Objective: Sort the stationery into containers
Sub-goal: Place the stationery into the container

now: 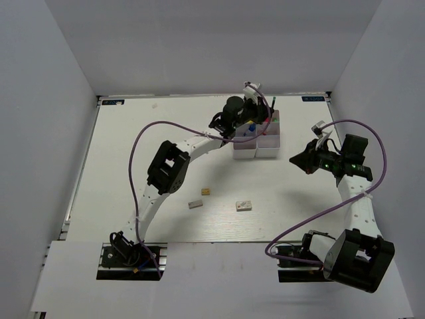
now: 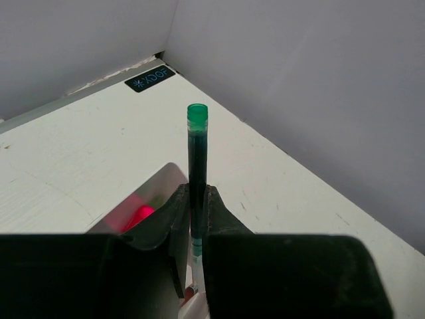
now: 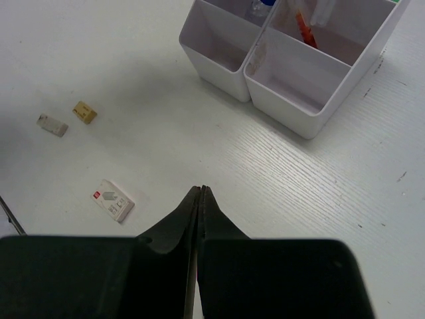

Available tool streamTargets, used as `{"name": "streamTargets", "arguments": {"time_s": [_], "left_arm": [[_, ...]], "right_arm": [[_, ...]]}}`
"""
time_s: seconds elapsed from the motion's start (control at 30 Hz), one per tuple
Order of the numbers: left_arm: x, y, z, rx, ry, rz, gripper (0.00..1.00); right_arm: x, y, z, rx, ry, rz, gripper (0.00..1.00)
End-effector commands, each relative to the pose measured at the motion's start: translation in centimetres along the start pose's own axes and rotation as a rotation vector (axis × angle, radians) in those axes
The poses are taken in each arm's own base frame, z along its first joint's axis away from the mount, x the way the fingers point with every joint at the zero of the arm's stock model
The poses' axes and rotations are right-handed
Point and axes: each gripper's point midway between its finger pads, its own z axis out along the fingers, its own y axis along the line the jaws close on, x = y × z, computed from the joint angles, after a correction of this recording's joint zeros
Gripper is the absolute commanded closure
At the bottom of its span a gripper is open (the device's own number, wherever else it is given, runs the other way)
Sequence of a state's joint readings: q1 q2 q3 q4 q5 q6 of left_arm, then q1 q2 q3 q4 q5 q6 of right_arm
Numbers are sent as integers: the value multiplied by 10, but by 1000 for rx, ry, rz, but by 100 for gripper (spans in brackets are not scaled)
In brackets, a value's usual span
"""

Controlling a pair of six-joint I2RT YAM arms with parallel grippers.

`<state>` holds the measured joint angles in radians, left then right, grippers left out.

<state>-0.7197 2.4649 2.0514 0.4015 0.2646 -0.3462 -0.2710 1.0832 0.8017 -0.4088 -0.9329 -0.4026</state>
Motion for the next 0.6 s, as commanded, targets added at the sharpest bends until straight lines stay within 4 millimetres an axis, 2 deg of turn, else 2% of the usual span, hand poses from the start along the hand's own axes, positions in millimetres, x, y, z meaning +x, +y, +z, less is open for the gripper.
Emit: {"name": "streamTargets", "arguments": {"time_s": [0.0,0.03,0.23,0.27,0.43,0.47,0.5,0.57], "left_arm": [[-22,-13,2,2,-37,69,79],[-16,-11,1,-4,-20,65,79],[-8,-7,-1,-18,-6,69,62],[-6,-13,1,-10,-3,69,60],[-4,-12,0,-12,5,67,57],[-10,-15,-1,-9,-4,70,57],[-6,-13,-1,-11,0,68,56],[-29,-22,-5,2,-38,78,56]], "right_arm": [[-7,5,-2,-19,-33,-20,100],[-7,5,-2,-21,-33,-20,100],[-8,6,-2,-27,-38,-20,100],[-7,6,-2,-29,-38,-19,100],[-5,6,-2,-29,-35,-19,100],[-4,6,-2,-29,-33,-17,100],[-4,6,-1,-29,-34,-15,100],[-4,6,-1,-32,-35,-18,100]]}}
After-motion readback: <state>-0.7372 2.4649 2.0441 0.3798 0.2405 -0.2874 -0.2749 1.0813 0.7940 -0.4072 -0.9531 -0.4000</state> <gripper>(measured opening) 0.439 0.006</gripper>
